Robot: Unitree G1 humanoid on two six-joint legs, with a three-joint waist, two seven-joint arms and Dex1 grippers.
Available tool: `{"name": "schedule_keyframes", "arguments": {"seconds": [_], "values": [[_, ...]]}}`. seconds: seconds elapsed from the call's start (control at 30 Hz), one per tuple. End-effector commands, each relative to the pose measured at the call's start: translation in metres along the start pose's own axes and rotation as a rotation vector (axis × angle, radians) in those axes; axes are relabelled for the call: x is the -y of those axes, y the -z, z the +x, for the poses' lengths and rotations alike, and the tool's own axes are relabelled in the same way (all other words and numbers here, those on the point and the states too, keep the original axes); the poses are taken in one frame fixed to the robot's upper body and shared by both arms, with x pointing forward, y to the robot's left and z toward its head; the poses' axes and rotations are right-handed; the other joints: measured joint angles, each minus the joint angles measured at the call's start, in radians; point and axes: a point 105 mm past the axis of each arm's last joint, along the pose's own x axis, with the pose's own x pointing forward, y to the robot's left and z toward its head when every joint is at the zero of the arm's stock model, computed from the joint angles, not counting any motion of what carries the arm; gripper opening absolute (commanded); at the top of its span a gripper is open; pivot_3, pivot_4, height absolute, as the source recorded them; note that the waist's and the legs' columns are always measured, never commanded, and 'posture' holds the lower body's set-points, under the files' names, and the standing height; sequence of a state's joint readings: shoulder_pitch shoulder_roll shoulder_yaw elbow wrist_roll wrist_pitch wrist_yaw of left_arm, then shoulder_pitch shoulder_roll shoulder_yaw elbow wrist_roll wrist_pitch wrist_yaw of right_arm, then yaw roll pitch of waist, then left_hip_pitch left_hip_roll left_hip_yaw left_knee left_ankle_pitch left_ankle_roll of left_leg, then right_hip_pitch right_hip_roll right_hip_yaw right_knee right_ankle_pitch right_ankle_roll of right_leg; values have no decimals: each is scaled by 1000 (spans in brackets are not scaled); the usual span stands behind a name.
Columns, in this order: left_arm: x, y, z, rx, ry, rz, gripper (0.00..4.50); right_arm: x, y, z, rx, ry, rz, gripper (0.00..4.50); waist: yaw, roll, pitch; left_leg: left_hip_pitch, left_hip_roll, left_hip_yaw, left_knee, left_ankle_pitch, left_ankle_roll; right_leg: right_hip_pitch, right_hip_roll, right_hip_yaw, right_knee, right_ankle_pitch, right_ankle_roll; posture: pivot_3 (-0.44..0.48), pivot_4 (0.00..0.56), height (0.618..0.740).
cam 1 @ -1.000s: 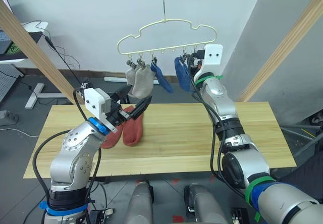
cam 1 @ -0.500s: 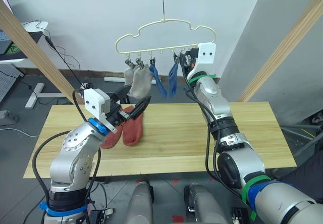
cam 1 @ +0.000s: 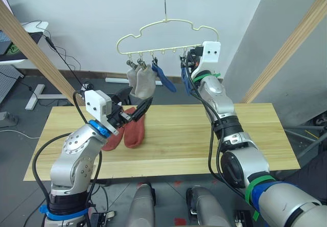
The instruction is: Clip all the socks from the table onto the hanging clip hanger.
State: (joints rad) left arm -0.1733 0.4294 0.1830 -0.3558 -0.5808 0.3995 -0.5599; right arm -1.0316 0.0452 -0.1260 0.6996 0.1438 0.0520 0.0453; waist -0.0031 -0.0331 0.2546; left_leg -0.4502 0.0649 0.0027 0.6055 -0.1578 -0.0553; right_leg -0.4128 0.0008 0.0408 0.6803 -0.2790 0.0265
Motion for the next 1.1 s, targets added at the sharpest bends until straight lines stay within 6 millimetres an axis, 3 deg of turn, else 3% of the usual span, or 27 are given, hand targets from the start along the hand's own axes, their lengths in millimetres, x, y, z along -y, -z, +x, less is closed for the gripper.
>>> {"name": "schedule_keyframes", "arguments": {"seconds": [0.03,0.1,0.17,0.4,0.63,0.83,0.97,1.1], "values": [[-16,16,-10,-95,-81,54,4500,1,-18,1,60,-16,-6,21,0,1,0,0,0,0,0,0,0,0,0,0,0,0,0,86,267,740],[-45,49,-27,-258,-194,109,4500,8,-16,-1,49,-16,-22,21,-1,2,1,0,0,0,-1,0,0,-1,0,0,0,0,-1,83,276,740],[-60,73,-37,-381,-228,157,4500,12,-15,-4,41,-22,-32,21,0,6,4,0,0,1,-2,0,0,-2,0,1,0,-2,0,79,283,740],[-79,115,-18,-507,-198,244,4500,19,-8,-14,7,-27,-44,21,16,6,10,-3,-1,2,-4,0,0,-6,-1,0,0,-2,1,54,298,740],[-82,144,14,-582,-138,239,4500,19,-3,-22,-20,-23,-40,21,13,6,11,-3,-1,3,-5,0,0,-6,0,0,1,-2,1,47,304,740],[-75,176,13,-759,-60,244,4500,18,-5,-23,-24,-22,-43,21,8,6,11,-3,-1,2,-6,0,0,-6,0,0,1,-2,2,26,300,740],[-70,179,13,-768,-22,251,3635,20,-7,-23,-23,-18,-46,21,4,6,11,-3,-1,2,-5,0,0,-6,0,0,1,-3,3,15,296,740],[-64,176,18,-727,1,250,2433,21,-7,-25,-25,-14,-45,21,4,6,11,-2,-1,2,-5,0,0,-5,0,0,2,-3,3,13,294,740]]}}
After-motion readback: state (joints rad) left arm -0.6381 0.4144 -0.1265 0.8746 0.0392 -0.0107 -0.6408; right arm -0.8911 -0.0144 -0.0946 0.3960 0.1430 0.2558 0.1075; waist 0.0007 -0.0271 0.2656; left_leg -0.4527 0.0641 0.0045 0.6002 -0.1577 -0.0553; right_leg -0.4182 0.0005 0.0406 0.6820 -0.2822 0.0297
